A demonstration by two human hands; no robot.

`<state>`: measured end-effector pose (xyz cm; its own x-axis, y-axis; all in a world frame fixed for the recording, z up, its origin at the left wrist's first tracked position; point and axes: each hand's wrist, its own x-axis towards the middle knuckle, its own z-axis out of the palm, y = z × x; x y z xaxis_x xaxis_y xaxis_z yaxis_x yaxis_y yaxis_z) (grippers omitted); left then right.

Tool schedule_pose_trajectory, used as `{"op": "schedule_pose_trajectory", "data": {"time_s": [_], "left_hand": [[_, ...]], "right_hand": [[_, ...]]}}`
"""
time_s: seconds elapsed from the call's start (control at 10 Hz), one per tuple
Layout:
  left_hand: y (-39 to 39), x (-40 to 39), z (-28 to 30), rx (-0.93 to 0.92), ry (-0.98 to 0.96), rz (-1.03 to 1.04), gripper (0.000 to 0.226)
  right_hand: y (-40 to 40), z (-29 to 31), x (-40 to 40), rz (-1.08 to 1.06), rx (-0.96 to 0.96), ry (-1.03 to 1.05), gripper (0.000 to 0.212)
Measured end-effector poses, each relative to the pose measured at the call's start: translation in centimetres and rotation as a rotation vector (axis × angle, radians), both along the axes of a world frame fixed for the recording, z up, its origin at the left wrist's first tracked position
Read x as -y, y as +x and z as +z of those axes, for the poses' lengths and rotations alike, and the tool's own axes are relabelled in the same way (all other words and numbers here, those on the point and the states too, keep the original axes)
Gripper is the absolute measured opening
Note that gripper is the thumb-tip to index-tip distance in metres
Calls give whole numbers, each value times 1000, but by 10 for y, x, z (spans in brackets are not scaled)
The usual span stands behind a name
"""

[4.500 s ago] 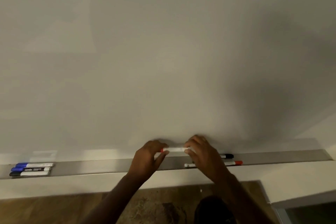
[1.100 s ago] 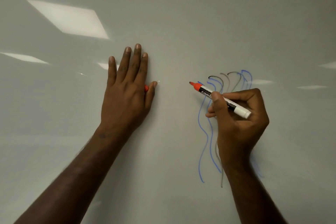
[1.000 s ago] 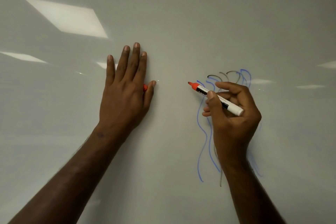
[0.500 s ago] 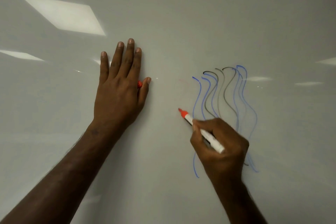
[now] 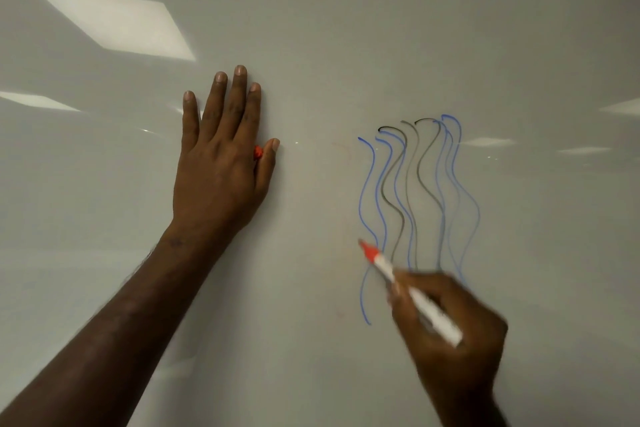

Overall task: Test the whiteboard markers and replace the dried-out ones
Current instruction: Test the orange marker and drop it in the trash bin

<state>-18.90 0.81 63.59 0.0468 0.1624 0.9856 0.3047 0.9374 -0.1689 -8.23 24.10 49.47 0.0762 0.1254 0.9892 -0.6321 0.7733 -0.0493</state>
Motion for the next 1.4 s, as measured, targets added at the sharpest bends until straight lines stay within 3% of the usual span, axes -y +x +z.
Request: {"op": "schedule_pose_trajectory", "data": {"time_s": [0.2, 0.3, 0.4, 0.7, 0.9, 1.0, 1.2, 1.4], "left_hand": [[1, 1, 0, 19, -2, 8, 64], [1, 1, 1, 25, -1, 9, 64], [0, 2, 1, 20, -4, 9, 64], [-1, 1, -1, 9, 2, 12, 63], [1, -1, -2, 4, 3, 5, 62], [1, -1, -2, 3, 5, 12, 62], [3, -1, -3, 3, 6, -10, 61], [3, 1, -2, 12, 7, -3, 61]], "right_hand": [[-23, 78, 36, 205, -30, -67, 20], [-37, 89, 46, 171, -41, 10, 18], [-47, 82, 44, 174, -74, -71, 14], [-33, -11, 28, 59, -39, -33, 8], [-27, -87, 28, -57, 42, 104, 15], [-16, -67, 16, -46, 48, 98, 8], [-22, 48, 13, 82, -81, -37, 12], [-42, 93, 34, 110, -73, 56, 14]]}}
